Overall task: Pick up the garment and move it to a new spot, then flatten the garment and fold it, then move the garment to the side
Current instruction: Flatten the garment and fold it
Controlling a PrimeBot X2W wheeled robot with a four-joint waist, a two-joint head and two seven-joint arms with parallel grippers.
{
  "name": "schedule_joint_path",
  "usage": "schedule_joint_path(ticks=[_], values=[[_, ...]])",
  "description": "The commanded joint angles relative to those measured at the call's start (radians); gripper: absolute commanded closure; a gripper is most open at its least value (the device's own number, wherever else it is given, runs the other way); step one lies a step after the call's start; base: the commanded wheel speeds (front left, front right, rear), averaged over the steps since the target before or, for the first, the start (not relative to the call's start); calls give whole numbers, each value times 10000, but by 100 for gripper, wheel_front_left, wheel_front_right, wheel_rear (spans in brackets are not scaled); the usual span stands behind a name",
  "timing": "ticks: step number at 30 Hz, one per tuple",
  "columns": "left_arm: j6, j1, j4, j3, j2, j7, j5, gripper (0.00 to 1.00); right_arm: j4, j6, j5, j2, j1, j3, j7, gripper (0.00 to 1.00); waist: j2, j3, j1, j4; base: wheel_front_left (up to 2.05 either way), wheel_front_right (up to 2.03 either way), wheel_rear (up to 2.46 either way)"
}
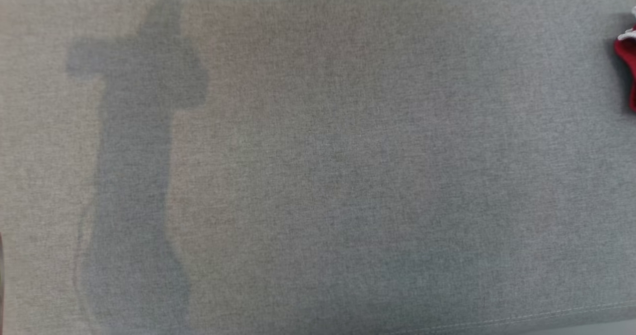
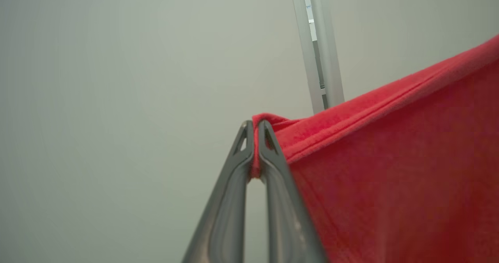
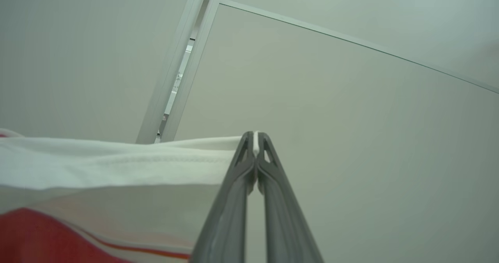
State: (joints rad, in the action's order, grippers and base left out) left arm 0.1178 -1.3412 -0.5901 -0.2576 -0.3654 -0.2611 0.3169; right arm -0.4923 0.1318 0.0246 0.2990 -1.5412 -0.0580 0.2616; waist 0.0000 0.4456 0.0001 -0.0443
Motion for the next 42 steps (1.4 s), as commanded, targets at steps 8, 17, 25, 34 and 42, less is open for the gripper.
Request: schedule_joint_path(ticks=[8, 17, 25, 34, 42], values=[[-14, 1883, 555, 1071, 540, -35, -68, 100, 345, -24, 666, -174, 2007, -87, 40, 100, 0, 383, -1, -207, 0, 0, 0], [85, 6571, 849, 2448, 1988, -39, -36, 100, 1570, -24, 2175, -682, 7421, 247, 43, 100, 0, -271, -1, -419, 0, 0, 0], [134, 9113, 718, 3037, 2844, -40, -347, 100, 1851, -24, 2875, -1260, 10935, 297, 42, 100, 0, -1015, -1, -560, 0, 0, 0], [116, 11273, 1060, 3266, 3072, -40, -519, 100, 1786, -24, 3214, -1676, 13176, -49, 42, 100, 0, -2078, -1, -639, 0, 0, 0], [116, 12982, 1596, 2892, 3100, -42, -195, 100, 1718, -24, 3371, -1842, 14544, 5, 42, 100, 0, -2996, -1, -504, 0, 0, 0]])
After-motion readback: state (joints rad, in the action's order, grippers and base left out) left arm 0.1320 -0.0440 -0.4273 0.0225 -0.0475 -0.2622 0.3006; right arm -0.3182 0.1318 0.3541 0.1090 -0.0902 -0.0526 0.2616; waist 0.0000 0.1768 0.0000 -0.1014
